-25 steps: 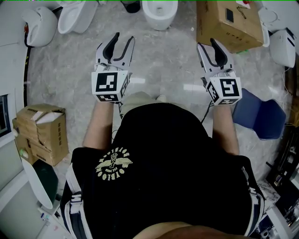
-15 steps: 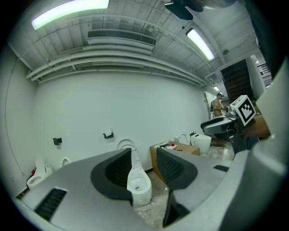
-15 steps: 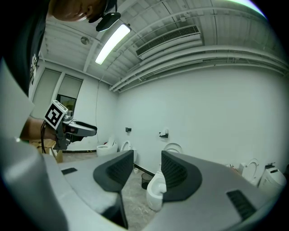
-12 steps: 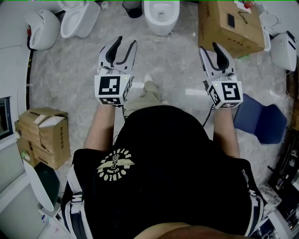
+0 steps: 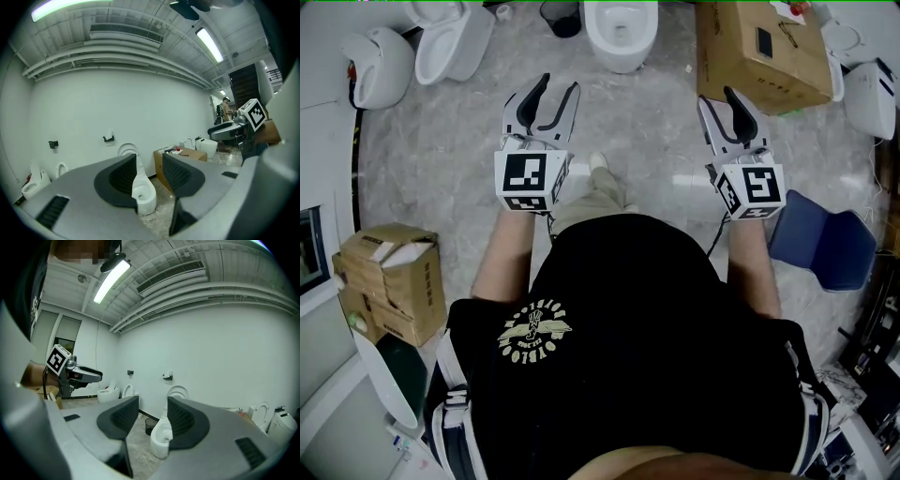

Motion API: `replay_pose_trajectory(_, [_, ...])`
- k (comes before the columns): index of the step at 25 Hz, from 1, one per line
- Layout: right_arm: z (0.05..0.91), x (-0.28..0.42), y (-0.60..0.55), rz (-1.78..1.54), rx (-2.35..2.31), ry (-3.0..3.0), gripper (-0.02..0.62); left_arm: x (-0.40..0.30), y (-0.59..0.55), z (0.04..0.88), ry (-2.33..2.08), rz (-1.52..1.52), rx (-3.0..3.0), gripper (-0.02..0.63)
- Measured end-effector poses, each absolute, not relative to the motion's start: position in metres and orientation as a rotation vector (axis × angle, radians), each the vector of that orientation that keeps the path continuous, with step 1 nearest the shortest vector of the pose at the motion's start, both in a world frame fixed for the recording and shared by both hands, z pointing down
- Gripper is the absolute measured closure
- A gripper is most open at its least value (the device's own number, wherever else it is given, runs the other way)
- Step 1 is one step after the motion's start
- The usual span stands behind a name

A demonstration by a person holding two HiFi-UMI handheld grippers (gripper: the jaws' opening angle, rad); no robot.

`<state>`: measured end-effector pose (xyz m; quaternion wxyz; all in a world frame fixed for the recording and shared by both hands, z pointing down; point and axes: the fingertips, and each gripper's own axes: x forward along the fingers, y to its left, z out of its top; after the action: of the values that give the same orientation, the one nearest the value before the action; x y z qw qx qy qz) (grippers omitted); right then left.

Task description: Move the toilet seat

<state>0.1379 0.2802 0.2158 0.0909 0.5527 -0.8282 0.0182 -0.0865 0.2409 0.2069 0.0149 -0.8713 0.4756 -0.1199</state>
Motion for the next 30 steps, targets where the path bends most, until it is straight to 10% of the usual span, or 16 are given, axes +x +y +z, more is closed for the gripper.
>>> replay_pose_trajectory(30, [0.197,0.075,0.068,0.002,1.653,-2.417,0.414,-0.143,0.019,0.203,1.444,-0.327,-2.743,0.433])
